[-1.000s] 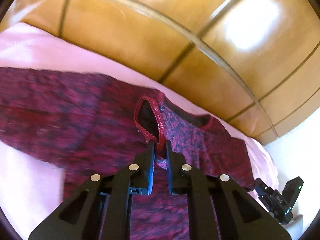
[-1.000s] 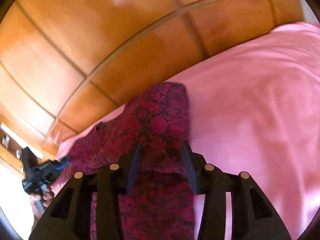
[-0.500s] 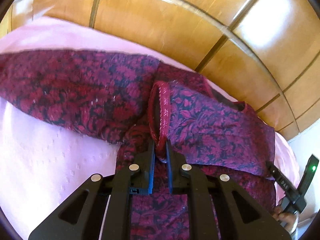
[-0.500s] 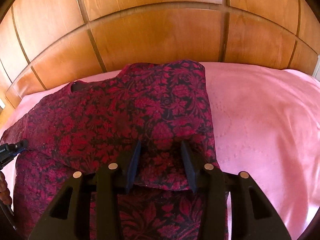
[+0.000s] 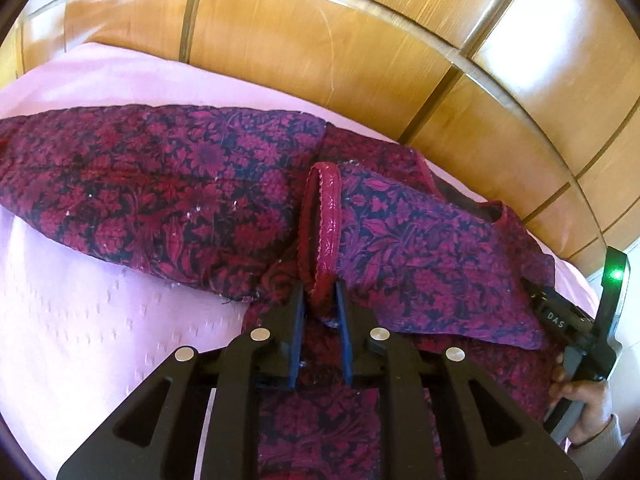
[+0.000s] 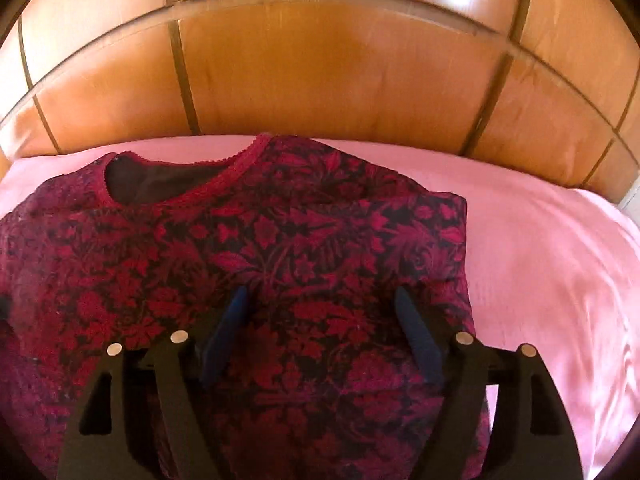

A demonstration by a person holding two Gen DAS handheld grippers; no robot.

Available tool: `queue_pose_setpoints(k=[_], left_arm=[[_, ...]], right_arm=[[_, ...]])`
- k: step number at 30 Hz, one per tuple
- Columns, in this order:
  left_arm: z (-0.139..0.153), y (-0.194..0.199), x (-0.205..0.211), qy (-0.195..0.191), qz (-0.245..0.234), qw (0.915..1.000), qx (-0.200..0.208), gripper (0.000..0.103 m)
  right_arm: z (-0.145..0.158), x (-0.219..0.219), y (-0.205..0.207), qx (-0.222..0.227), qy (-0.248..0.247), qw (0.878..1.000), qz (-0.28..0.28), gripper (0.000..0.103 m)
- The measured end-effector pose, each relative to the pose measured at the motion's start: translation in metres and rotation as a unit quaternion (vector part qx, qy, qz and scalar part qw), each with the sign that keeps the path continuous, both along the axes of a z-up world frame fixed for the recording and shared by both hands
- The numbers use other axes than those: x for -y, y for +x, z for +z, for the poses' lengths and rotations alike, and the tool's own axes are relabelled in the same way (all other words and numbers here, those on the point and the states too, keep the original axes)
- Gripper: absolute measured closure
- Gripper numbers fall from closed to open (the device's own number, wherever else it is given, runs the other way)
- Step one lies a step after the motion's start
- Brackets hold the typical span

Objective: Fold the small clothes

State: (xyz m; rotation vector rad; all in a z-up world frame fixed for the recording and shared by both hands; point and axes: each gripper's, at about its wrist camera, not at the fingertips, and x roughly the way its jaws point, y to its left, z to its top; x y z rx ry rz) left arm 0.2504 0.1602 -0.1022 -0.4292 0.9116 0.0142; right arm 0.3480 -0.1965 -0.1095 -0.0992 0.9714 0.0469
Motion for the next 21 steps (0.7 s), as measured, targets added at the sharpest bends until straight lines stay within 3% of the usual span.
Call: queue_pose_setpoints(k=[2,4,6,7,8,13,19,21], left_arm=[[0.003,-0.006,-0.006,-0.017,0.005,0.9998,0.005,0.079],[0.010,-0.016,-0.015,-0.034,0.013,0.9992,0.017,0.077],[0.015,-0.026,-0.025,-0.026,0.033,0.9989,0.023,0.054],[0.017,-0.032,-0.033,-0.023,0.048,0.9982,0.029,0.038],[0.020,-0.040,-0.045,-0.030,0.063,0.9969,0.036,0.034],[0.017,-0.065,-0.109,-0.071,0.121,0.9897,0.025,0.034],[0.010,-0.092,-0.195,-0.118,0.228,0.9661,0.026,0.040],[0.007,-0.098,-0.221,-0.137,0.264,0.9539,0.039,0.040]], right_arm=[[0.002,0.002,-0.001,0.000,0.003,1.000,-0.001,0.028],[0.012,0.003,-0.008,0.012,-0.002,1.000,-0.006,0.023],[0.025,0.003,-0.024,0.038,-0.008,0.999,-0.013,0.017],[0.030,0.003,-0.033,0.048,-0.002,0.999,-0.012,0.014],[0.035,0.003,-0.044,0.057,0.006,0.998,-0.009,0.012],[0.032,-0.009,-0.097,0.042,0.044,0.998,0.027,0.008],[0.012,-0.041,-0.140,0.021,0.012,0.996,0.088,0.005],[0.008,-0.046,-0.143,0.023,0.001,0.995,0.099,0.003]])
